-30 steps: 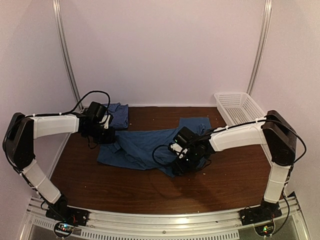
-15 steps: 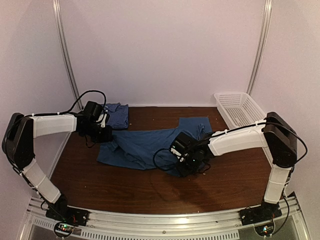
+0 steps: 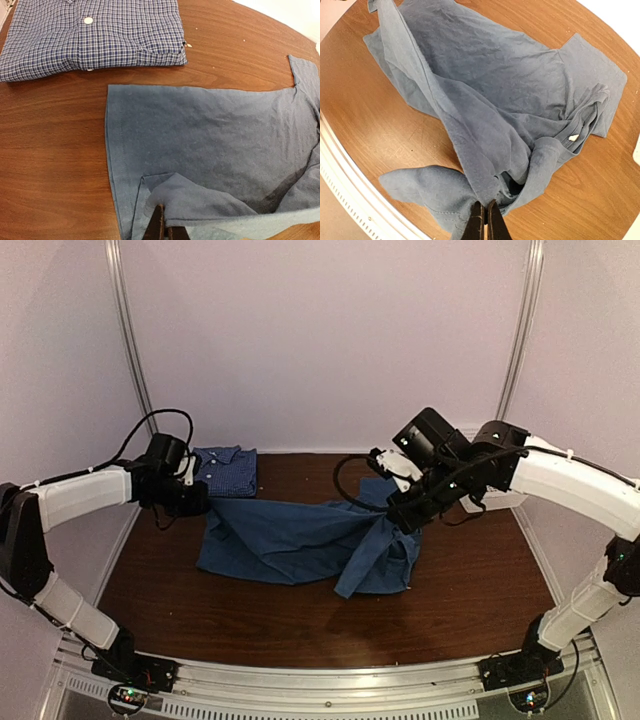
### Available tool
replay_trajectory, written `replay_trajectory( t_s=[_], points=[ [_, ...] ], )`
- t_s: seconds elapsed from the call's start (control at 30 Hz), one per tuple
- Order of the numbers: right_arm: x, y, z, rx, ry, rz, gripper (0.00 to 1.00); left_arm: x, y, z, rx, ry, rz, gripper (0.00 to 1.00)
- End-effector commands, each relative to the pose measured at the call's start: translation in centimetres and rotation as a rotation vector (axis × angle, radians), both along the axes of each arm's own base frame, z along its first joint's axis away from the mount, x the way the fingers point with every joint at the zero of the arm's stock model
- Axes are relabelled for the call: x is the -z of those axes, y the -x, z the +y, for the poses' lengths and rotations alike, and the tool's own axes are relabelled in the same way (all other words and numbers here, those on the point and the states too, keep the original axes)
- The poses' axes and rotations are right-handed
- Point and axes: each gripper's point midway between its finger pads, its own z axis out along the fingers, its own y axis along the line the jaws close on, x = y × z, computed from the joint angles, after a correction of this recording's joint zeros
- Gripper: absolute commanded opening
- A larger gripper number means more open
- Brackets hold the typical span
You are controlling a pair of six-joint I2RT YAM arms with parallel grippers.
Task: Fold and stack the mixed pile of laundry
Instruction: Flatten out the crumpled T-shirt at the center of the board.
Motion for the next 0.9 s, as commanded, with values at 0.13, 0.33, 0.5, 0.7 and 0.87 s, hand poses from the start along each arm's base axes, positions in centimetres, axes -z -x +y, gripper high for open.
replay_trajectory(
  t_s=[0.13, 0.33, 0.5, 0.7, 0.87],
  points=[
    [1.1, -4.5, 7.0, -0.177, -0.061, 0.056, 0.0, -0.3, 1.1, 1.6, -0.017, -0.063, -0.014, 0.0],
    [5.3, -10.9, 11.9, -0.12, 0.033, 0.081, 0.35, 1.0, 1.2, 1.5, -0.031, -0.05, 0.015, 0.0],
    [2.1, -8.2, 11.1, -0.145, -0.096, -0.041, 0.43, 1.0, 0.9, 1.7, -0.045, -0.041, 0.012, 0.0],
    [7.9, -2.0, 9.2, -0.253, -0.053, 0.048, 0.41, 0.8, 0.4, 1.4, -0.038, -0.029, 0.01, 0.0],
    [12.7, -0.4, 8.4, -0.307, 0.085, 0.068, 0.47, 1.0, 0.3, 1.0, -0.027, -0.016, 0.014, 0.0]
  ],
)
